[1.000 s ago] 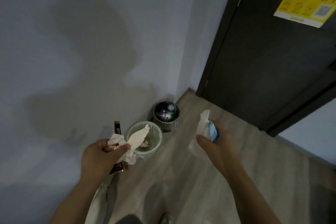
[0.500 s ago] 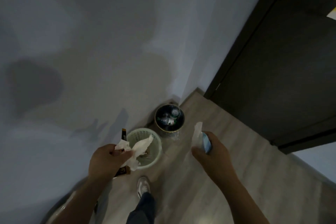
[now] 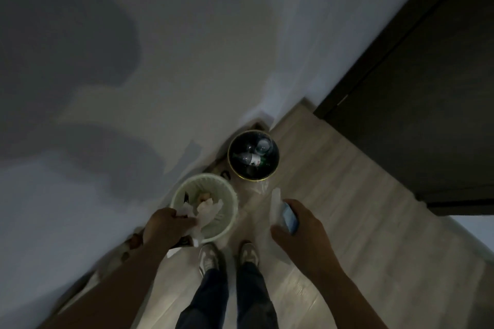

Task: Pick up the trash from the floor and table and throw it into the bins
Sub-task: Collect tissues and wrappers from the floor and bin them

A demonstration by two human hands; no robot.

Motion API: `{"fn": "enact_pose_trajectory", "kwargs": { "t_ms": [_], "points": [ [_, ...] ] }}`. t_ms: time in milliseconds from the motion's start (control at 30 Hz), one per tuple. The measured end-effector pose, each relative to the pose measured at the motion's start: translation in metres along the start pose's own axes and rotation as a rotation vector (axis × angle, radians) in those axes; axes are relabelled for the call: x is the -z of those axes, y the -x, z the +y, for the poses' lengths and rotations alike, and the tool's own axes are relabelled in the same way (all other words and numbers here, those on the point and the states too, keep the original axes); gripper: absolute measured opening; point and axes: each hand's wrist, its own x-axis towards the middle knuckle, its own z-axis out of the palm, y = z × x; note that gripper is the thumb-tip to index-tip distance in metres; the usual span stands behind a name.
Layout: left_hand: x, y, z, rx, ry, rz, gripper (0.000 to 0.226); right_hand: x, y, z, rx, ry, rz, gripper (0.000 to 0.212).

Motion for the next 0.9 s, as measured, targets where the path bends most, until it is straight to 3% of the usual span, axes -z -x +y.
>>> {"fn": "enact_pose_trajectory", "kwargs": {
  "t_ms": [100,267,600,767,900],
  "points": [
    [-0.024,-0.032,-0.007,0.037,0.018,-0.006,0.044,-0.017,-0.033,0.024,-0.009,0.019,-0.052,0.026],
    [-0.054,-0.078,-0.012,0.053,-0.137,0.055,0.032,-0.047,-0.082,0.059,-0.017,0.078,-0.147,0.029],
    [-0.098,-0.185,-0.054,0.066,-0.201,0.097,0.024,-0.106,-0.145,0.102,0.006,0.113,-0.239,0.031],
    [-0.113,-0.208,-0.057,0.026,-0.246,0.082,0.033,-0.125,-0.164,0.119,0.018,0.149,-0.258,0.035],
    [-0.115,-0.214,-0.067,0.007,-0.181,0.013,0.049,-0.135,-0.172,0.124,0.019,0.164,-0.279,0.026]
  ]
}}
